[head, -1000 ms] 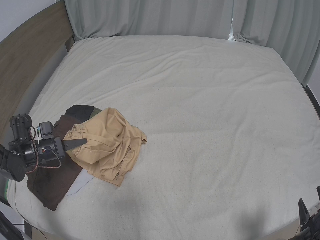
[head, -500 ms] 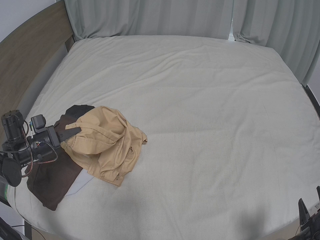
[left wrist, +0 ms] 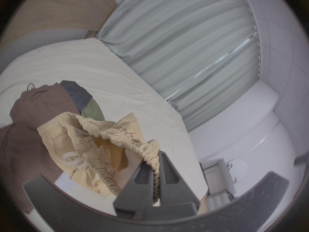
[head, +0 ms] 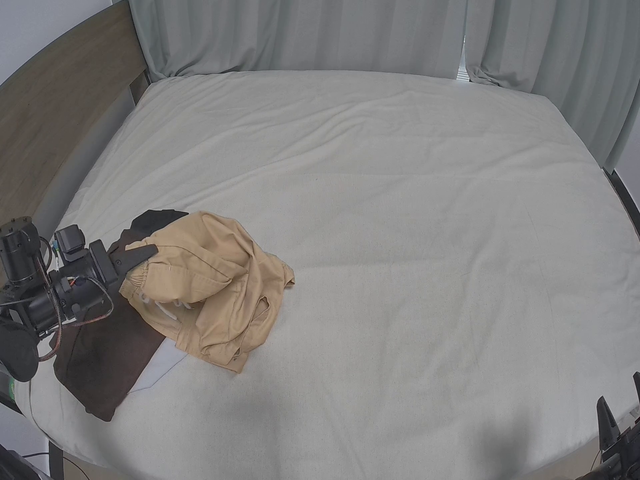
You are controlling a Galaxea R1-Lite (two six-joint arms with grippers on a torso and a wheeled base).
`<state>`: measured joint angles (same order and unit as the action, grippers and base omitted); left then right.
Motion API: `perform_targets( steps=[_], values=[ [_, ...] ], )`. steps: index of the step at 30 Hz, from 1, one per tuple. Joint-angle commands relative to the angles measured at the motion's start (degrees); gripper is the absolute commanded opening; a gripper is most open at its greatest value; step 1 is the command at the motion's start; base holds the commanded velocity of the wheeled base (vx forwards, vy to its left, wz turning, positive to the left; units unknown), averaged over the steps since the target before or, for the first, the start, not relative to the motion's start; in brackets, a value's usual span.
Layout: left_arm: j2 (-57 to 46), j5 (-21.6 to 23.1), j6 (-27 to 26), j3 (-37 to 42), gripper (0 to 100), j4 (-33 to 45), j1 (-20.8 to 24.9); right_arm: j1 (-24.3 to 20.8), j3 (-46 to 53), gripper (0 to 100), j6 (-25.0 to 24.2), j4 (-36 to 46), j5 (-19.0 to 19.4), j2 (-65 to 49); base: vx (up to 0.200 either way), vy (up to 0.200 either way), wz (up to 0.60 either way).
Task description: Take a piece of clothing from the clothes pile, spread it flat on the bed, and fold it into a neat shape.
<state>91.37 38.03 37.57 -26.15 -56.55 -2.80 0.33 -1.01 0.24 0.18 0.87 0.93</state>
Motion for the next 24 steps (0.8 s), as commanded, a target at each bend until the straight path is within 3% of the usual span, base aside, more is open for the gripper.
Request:
perform_targets(
  steps=[1, 6, 14, 24],
  values=[
    [-4.27, -4.20, 4.97, -0.75, 0, -0.14, 4.39, -0.07, 1.01, 100, 0.02, -0.01, 0.01, -0.93, 0.000, 0.000, 0.00],
    [-6.55, -10.09, 9.10, -1.10, 0, -0.23, 8.87, 0.02, 0.92, 100, 0.02, -0.01, 0.01, -0.93, 0.000, 0.000, 0.00],
    [-10.95, -10.09, 14.64, -0.83, 0, -0.14, 12.03, -0.07, 0.92, 100, 0.02, -0.01, 0.01, -0.93, 0.000, 0.000, 0.00],
    [-10.68, -12.72, 16.04, -1.98, 0, 0.13, 18.36, -0.07, 0.92, 100, 0.02, -0.01, 0.01, -0.93, 0.000, 0.000, 0.00]
  ],
)
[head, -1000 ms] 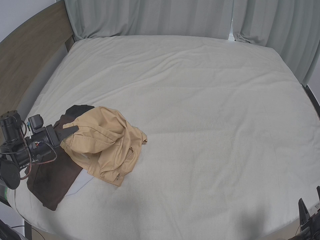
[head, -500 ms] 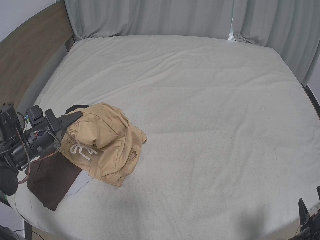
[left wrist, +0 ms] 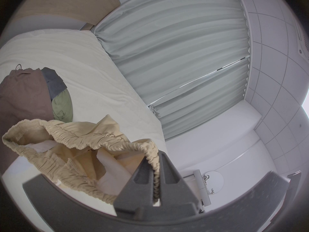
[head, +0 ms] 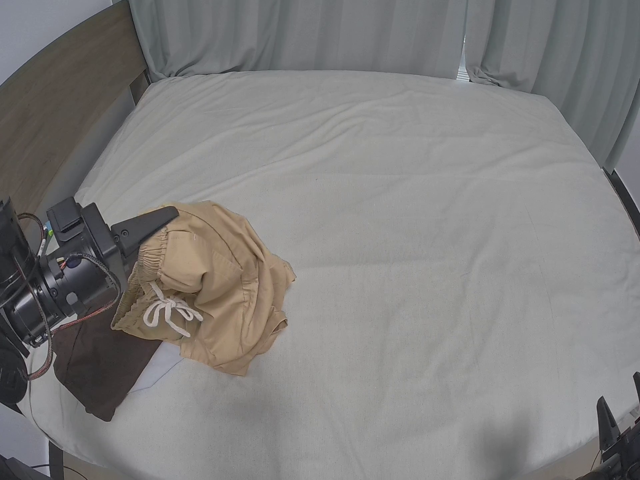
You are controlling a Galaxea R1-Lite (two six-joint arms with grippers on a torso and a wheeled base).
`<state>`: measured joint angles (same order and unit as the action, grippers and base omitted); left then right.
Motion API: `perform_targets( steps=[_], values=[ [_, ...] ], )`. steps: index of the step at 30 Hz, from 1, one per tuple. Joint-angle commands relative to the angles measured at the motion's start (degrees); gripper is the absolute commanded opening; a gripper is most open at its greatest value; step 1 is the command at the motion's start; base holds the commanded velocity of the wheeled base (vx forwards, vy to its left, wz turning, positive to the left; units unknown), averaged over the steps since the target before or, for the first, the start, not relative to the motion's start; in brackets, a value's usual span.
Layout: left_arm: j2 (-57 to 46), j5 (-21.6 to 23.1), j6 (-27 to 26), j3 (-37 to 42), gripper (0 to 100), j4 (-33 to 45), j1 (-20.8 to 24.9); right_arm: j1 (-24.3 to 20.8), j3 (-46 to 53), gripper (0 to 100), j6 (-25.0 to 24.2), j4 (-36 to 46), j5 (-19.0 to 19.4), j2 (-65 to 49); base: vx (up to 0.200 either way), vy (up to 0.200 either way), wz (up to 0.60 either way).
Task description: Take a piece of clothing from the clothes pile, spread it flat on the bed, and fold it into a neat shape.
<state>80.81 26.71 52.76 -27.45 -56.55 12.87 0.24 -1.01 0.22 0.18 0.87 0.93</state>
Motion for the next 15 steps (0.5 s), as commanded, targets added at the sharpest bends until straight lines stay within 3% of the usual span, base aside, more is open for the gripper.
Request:
perform_targets(
  steps=[1, 3, 15],
  values=[
    [0.05, -2.63, 1.38, -1.02, 0, 0.13, 3.47, 0.02, 0.92, 100, 0.04, -0.01, 0.01, -0.93, 0.000, 0.000, 0.00],
    [0.14, -4.91, 2.08, -1.99, 0, 0.21, 5.23, 0.02, 0.92, 100, 0.04, -0.01, 0.01, -0.93, 0.000, 0.000, 0.00],
    [1.89, -7.90, 3.31, -5.77, 0, 0.57, 14.20, 0.02, 1.01, 100, 0.04, -0.01, 0.01, -0.93, 0.000, 0.000, 0.00]
  ],
)
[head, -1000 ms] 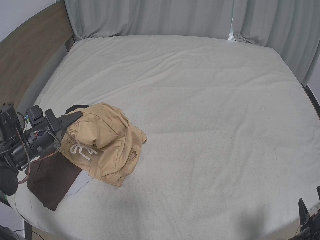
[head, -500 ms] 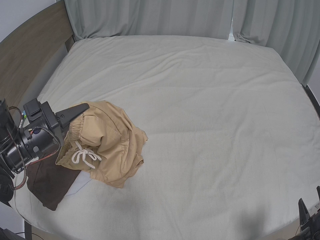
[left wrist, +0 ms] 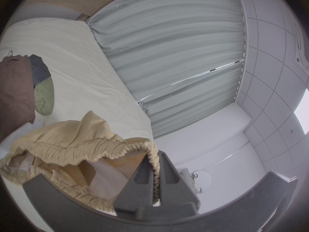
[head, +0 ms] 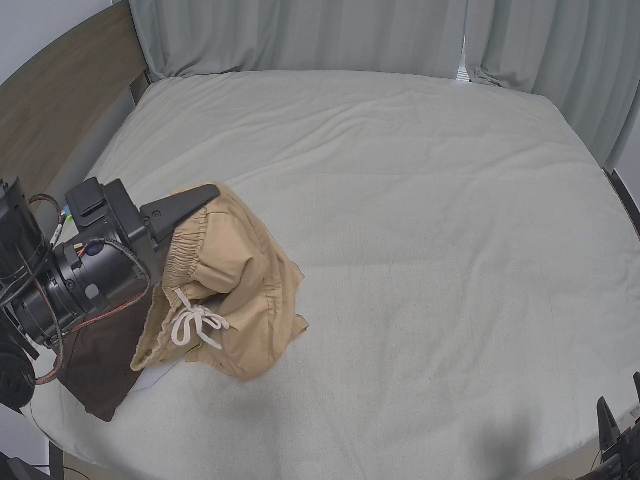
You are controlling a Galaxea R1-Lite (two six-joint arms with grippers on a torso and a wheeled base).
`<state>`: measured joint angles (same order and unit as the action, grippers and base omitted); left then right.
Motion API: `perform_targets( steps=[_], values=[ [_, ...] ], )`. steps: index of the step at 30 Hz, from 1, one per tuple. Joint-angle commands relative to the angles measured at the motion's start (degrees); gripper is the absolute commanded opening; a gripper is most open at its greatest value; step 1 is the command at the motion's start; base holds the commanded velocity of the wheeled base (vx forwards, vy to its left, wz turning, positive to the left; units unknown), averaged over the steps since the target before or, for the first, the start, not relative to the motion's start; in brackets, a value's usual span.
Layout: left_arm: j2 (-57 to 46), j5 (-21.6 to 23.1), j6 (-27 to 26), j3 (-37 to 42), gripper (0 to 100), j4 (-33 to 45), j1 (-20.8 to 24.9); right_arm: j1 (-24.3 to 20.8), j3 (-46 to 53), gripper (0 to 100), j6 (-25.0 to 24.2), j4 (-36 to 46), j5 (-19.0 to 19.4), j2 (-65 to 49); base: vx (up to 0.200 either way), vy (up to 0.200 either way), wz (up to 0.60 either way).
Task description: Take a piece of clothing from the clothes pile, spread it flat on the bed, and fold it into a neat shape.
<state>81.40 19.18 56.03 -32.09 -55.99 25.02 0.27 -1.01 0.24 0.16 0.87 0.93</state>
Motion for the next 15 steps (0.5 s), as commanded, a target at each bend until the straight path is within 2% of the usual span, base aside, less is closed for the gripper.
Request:
perform_targets(
  steps=[1, 15],
  values=[
    [2.01, -0.72, 0.05, -1.66, 0, 0.01, 3.02, 0.00, 0.92, 100, 0.02, 0.02, 0.01, -0.93, 0.000, 0.000, 0.00],
    [7.55, -5.55, 0.05, -7.55, 0, 0.01, 11.55, 0.00, 0.92, 100, 0.02, 0.02, 0.01, -0.93, 0.000, 0.000, 0.00]
  ],
)
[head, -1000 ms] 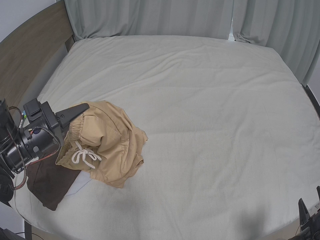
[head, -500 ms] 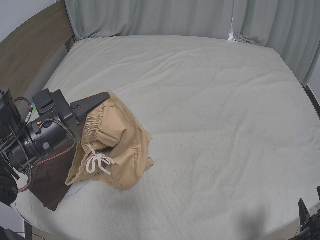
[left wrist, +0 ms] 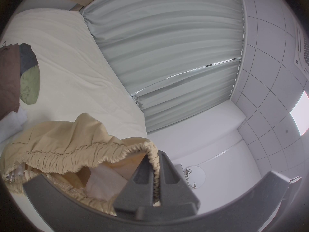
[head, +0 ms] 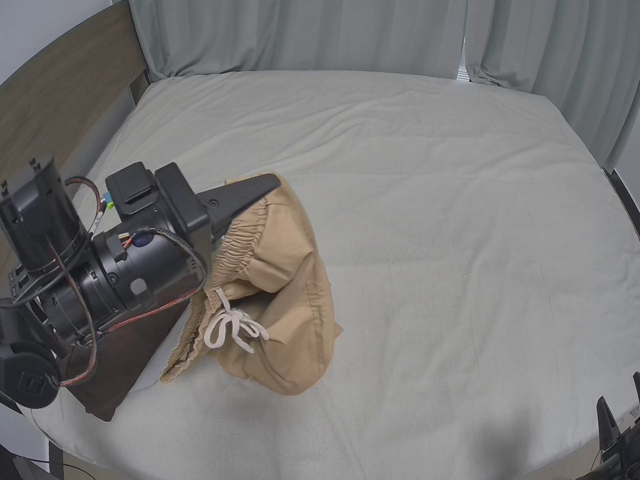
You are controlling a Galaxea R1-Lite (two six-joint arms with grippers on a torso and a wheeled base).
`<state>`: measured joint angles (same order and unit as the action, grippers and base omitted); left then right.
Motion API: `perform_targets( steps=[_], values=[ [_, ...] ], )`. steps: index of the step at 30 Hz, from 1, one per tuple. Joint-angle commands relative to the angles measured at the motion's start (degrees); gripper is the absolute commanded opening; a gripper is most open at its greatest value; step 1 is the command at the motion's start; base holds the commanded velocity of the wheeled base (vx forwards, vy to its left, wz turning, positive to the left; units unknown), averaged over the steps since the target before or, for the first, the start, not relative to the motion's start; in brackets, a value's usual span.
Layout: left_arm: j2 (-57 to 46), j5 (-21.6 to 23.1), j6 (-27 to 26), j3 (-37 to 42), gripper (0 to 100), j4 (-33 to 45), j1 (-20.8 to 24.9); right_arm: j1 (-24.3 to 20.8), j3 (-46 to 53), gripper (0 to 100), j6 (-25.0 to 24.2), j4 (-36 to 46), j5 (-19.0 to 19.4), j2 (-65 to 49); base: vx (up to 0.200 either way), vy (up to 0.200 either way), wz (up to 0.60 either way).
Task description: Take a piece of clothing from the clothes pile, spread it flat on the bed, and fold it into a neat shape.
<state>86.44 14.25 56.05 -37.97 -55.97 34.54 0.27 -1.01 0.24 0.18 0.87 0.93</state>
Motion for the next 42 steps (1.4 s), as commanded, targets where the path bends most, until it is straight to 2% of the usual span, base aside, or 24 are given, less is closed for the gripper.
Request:
perform_targets(
  steps=[1, 9, 22, 27, 32, 42],
  values=[
    [2.77, -0.63, 0.02, -2.02, 0, -0.02, 2.20, 0.00, 0.92, 100, 0.02, -0.01, 0.01, -0.93, 0.000, 0.000, 0.00],
    [5.67, -0.63, 0.02, -4.83, 0, -0.11, 5.28, 0.00, 0.92, 100, 0.02, -0.01, 0.01, -0.93, 0.000, 0.000, 0.00],
    [13.31, -2.65, 0.02, -11.33, 0, -0.46, 13.10, 0.00, 1.01, 100, 0.02, -0.01, 0.01, -0.93, 0.000, 0.000, 0.00],
    [14.72, -2.12, 0.02, -12.83, 0, -0.11, 14.07, 0.00, 0.92, 100, 0.02, -0.01, 0.01, -0.93, 0.000, 0.000, 0.00],
    [19.82, -2.12, 0.02, -20.03, 0, 1.04, 17.06, 0.00, 0.92, 100, 0.02, -0.01, 0.01, -0.93, 0.000, 0.000, 0.00],
    [22.10, -2.47, 1.16, -32.16, 0, 7.36, 21.45, 0.00, 0.92, 100, 0.02, -0.01, 0.01, -0.93, 0.000, 0.000, 0.00]
  ],
)
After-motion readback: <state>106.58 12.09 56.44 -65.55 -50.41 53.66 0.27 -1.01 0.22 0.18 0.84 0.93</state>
